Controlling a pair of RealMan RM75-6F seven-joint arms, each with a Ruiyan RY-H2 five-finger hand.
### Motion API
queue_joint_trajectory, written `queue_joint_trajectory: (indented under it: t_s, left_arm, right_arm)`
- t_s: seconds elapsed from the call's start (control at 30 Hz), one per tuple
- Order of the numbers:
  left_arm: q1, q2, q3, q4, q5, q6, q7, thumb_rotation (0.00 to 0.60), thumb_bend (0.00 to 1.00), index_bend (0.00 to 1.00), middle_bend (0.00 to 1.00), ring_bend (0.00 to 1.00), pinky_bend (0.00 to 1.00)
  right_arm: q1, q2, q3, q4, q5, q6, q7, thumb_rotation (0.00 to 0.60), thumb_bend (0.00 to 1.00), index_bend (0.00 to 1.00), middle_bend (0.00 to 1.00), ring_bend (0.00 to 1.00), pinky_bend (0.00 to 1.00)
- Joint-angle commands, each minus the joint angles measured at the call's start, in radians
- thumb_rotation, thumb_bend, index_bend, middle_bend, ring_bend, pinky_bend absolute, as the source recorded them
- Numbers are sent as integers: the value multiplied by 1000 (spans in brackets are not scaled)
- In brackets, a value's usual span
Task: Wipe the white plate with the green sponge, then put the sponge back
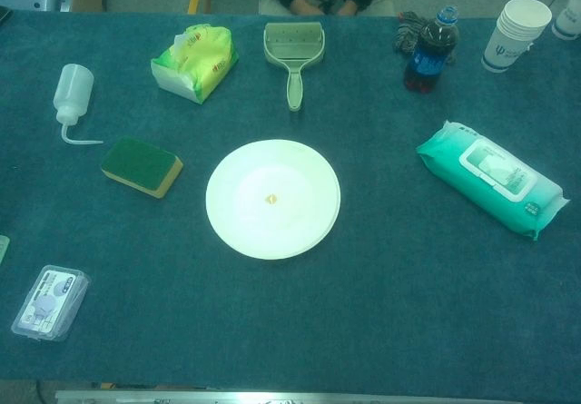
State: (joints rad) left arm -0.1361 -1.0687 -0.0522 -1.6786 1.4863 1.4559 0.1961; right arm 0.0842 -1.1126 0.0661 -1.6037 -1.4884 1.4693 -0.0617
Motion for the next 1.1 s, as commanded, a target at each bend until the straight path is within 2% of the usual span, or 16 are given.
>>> queue_joint_trajectory:
  t_s: [0.03, 0.4, 0.73, 1.1]
  left_arm:
    - [1, 0, 1, -1, 3, 4, -3, 600, 357, 213, 232, 178, 193]
    - [-38, 23, 12, 7, 51, -49, -41, 600, 357, 226, 238, 182, 193]
    - [-173, 44, 20, 10, 142, -214, -91, 600, 357, 228, 240, 185, 193]
    - [-357, -56, 17, 108, 192, -425, -115, 600, 357, 218, 214, 181, 193]
  right_arm:
    - [-1, 2, 0, -1, -2, 3, 1, 587, 327, 301, 315, 211, 405]
    - [0, 19, 1, -22, -10, 4, 7, 589, 327, 302, 315, 210, 404]
    - [40, 51, 16, -70, -21, -37, 7, 586, 327, 302, 315, 211, 404]
    - [39, 79, 22, -83, -15, -27, 23, 588, 325, 302, 315, 210, 404]
